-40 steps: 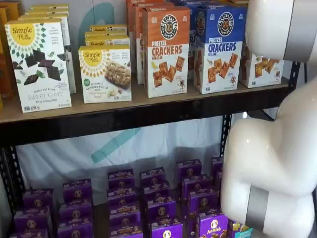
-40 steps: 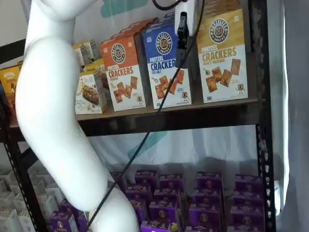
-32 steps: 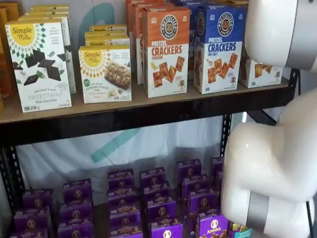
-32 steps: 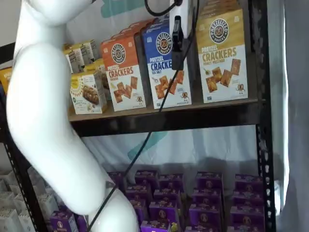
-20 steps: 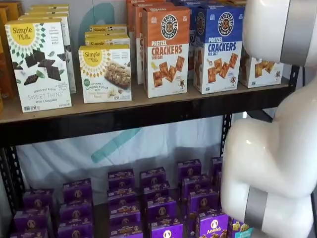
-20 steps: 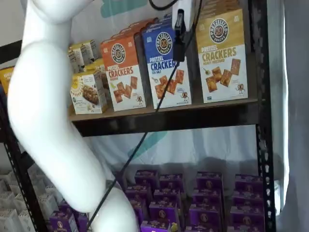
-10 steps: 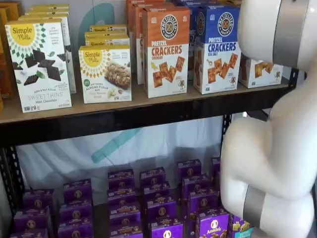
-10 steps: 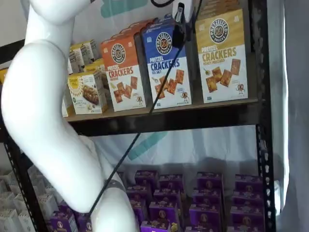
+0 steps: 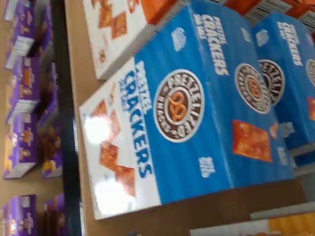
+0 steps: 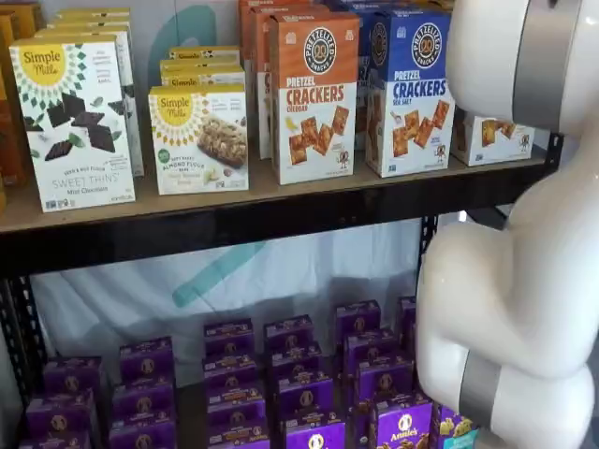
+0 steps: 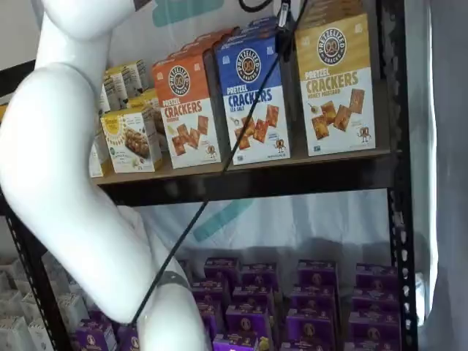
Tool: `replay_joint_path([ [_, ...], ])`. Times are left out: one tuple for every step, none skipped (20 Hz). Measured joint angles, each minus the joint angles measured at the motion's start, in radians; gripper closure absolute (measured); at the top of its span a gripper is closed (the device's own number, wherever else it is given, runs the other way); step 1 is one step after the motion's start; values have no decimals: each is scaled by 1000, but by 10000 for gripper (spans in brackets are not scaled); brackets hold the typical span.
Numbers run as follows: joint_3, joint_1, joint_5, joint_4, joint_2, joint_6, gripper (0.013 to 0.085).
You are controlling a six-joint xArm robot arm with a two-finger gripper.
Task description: Retrieve the yellow and white box located on the top shelf, the sixth one from the left
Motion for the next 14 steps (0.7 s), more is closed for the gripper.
replay_joint_path([
  [7,6,-31,4,1,-7,130],
  [13,14,-63,6,0,-15,130],
  [17,21,-88,7,2,-21,130],
  [20,27,-108,8,3,-25,130],
  [19,33,-120,3,6,-27,130],
  [6,42,-122,-13,16,-26,130],
  [-8,50,-119,-28,26,-22,130],
  [-23,56,-110,-44,37,-18,130],
  [-45,64,-96,-66,52,-11,130],
  [-59,70,-89,-78,62,-6,130],
  [-70,77,-85,-89,72,-2,130],
  [-79,83,-84,-99,79,0,130],
  [-85,90,-84,-109,85,3,130],
  [-89,95,-84,-118,90,5,130],
])
